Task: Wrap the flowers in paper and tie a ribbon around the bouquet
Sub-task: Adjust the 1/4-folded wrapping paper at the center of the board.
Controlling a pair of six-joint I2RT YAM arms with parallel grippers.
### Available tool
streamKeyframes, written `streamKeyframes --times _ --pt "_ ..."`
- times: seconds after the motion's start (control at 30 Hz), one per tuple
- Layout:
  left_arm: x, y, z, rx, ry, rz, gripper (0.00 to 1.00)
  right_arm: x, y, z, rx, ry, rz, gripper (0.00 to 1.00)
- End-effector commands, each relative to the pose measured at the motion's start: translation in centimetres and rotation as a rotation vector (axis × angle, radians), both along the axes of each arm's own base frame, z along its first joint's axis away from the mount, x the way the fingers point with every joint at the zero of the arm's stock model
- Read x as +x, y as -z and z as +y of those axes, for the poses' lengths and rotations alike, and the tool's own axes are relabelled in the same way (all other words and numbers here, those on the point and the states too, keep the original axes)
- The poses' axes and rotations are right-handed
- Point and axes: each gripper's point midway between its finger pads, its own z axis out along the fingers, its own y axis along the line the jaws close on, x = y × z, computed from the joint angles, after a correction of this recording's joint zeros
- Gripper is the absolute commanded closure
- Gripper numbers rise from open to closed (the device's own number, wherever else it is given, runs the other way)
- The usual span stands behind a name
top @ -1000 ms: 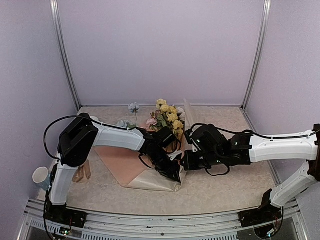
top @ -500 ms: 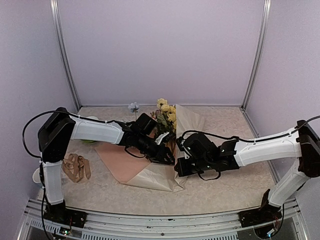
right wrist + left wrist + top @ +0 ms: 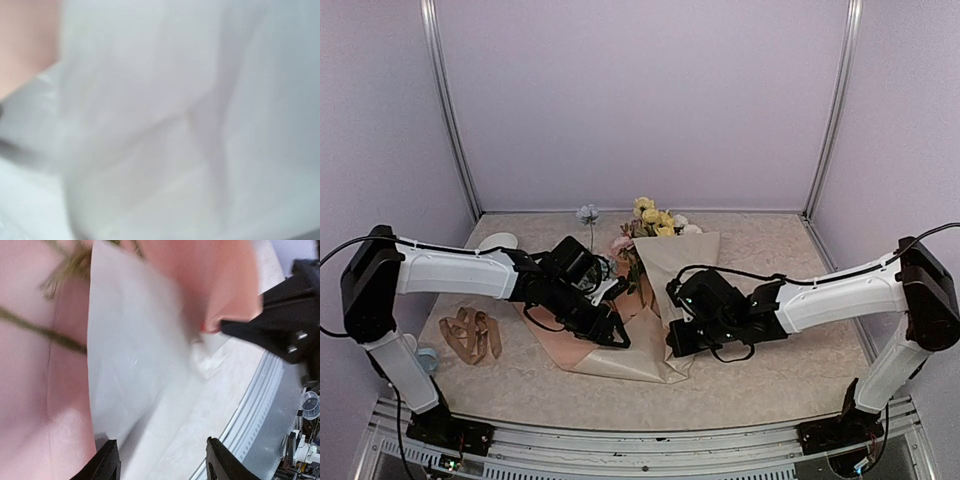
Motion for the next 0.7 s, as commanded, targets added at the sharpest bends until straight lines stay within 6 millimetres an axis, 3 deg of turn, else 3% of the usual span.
streamKeyframes --times 0.0,0.1,0.2,0.33,0.53,0.67 --pt "-1.1 4.6 2.7 0.126 -0.015 0.057 0.42 0.3 -0.5 0.8 -0.005 -0.021 -0.014 1.00" --pt "-1.0 5.7 2.6 0.131 -0.007 0.068 0.46 0.3 -0.7 0.6 -0.012 -0.020 -0.018 1.00" --pt "-1.2 5.3 1.7 0.072 0.022 0.070 0.52 0.3 -1.0 0.6 -0.015 -0.023 -0.022 1.00" --pt "-0.4 6.5 2.8 0.146 -0.006 0.065 0.54 0.4 -1.2 0.4 -0.029 -0.021 -0.026 1.00" --pt "0.8 5.0 4.3 0.185 -0.046 -0.011 0.45 0.3 -1.4 0.3 -0.029 -0.023 -0.026 1.00" --pt "0.6 5.5 5.4 0.190 -0.071 0.029 0.39 0.4 -1.5 0.4 -0.033 -0.029 -0.031 1.00"
